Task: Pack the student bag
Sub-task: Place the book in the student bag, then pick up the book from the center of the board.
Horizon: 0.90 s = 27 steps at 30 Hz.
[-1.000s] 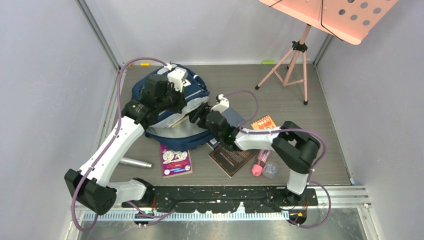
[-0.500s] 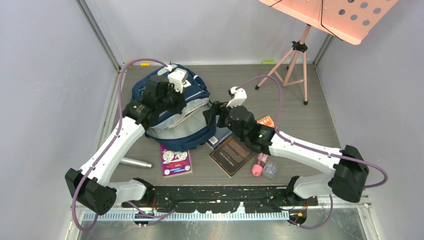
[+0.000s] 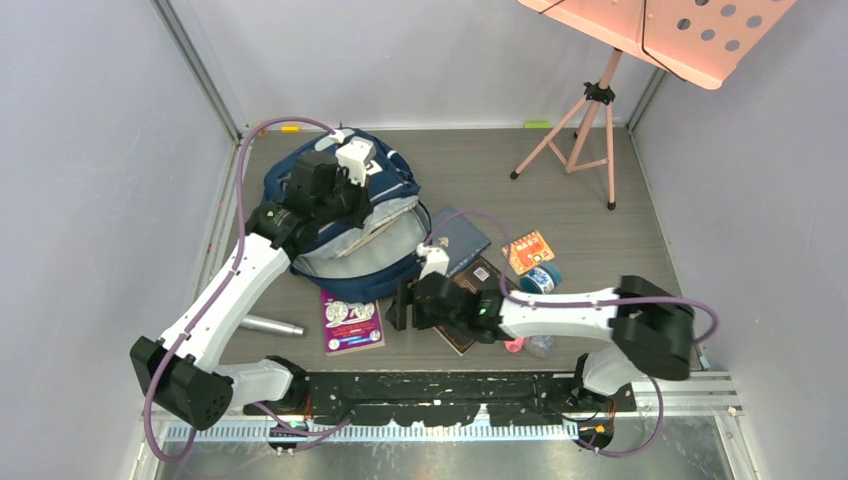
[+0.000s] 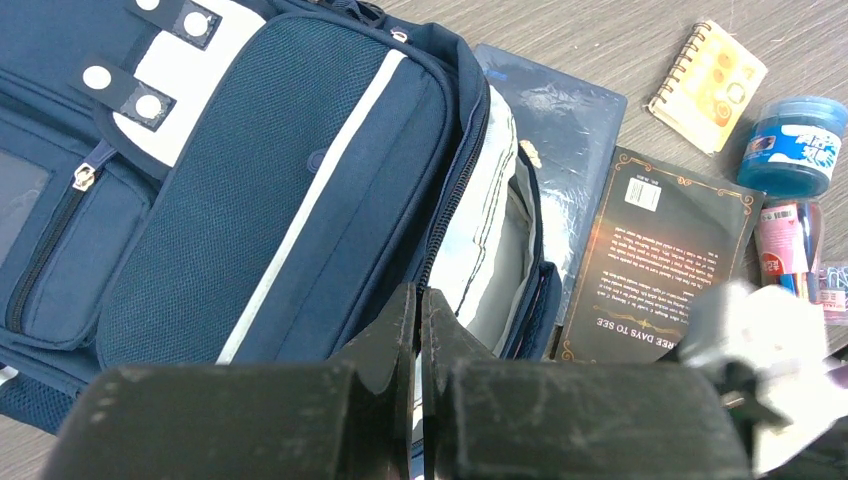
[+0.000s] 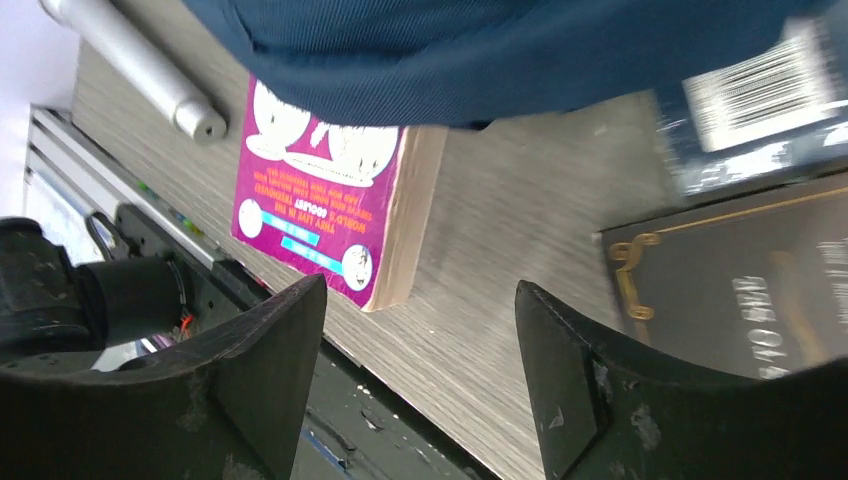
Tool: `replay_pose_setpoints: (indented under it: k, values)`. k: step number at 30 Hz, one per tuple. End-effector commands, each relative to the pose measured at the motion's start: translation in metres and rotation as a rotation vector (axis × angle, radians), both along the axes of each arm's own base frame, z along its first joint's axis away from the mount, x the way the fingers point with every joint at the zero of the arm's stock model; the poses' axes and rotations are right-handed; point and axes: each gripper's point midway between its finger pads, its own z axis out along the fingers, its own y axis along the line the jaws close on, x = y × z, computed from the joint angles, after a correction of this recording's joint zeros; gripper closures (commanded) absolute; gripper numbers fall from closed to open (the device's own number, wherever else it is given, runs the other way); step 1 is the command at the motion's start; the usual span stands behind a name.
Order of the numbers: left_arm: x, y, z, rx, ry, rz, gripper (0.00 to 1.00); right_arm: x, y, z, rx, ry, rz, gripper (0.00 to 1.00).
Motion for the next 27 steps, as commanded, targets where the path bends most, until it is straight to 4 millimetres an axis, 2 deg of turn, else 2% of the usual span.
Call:
replay_pose_setpoints:
  k: [1,2,3,4,5,7,11,14,17,18,24,27]
  values:
    - [0.008,0.002,0.022,-0.022,-0.091,0.012,1.00,-0.014,0.061,0.022,0.153,0.017,0.030,0.25]
    - [0.008,0.002,0.023,-0.022,-0.094,0.014,1.00,-0.013,0.065,0.011,0.136,0.033,0.017,0.25]
    - [0.008,0.003,0.023,-0.020,-0.096,0.015,1.00,-0.014,0.071,0.013,0.142,0.038,0.012,0.25]
    - [0.008,0.003,0.023,-0.019,-0.098,0.016,1.00,-0.013,0.072,0.000,0.125,0.066,-0.020,0.26]
    - [0.008,0.004,0.024,-0.018,-0.099,0.018,1.00,-0.014,0.074,-0.002,0.125,0.078,-0.035,0.26]
    - [0.008,0.005,0.024,-0.016,-0.103,0.019,1.00,-0.014,0.072,-0.019,0.093,0.107,-0.086,0.26]
    - [0.006,0.006,0.029,-0.019,-0.116,0.022,1.00,-0.015,0.066,-0.035,0.046,0.118,-0.132,0.26]
    - [0.006,0.006,0.029,-0.020,-0.118,0.021,1.00,-0.021,0.076,-0.037,0.050,0.141,-0.104,0.27]
    - [0.006,0.006,0.029,-0.019,-0.119,0.022,1.00,-0.026,0.081,-0.048,0.010,0.166,-0.081,0.29]
    - [0.006,0.006,0.029,-0.018,-0.119,0.022,1.00,-0.026,0.085,-0.045,0.013,0.167,-0.078,0.30]
    - [0.007,0.007,0.028,-0.013,-0.116,0.024,1.00,-0.030,0.081,-0.057,-0.067,0.179,-0.093,0.31]
    - [0.007,0.007,0.028,-0.012,-0.116,0.024,1.00,-0.032,0.079,-0.059,-0.099,0.165,-0.102,0.37]
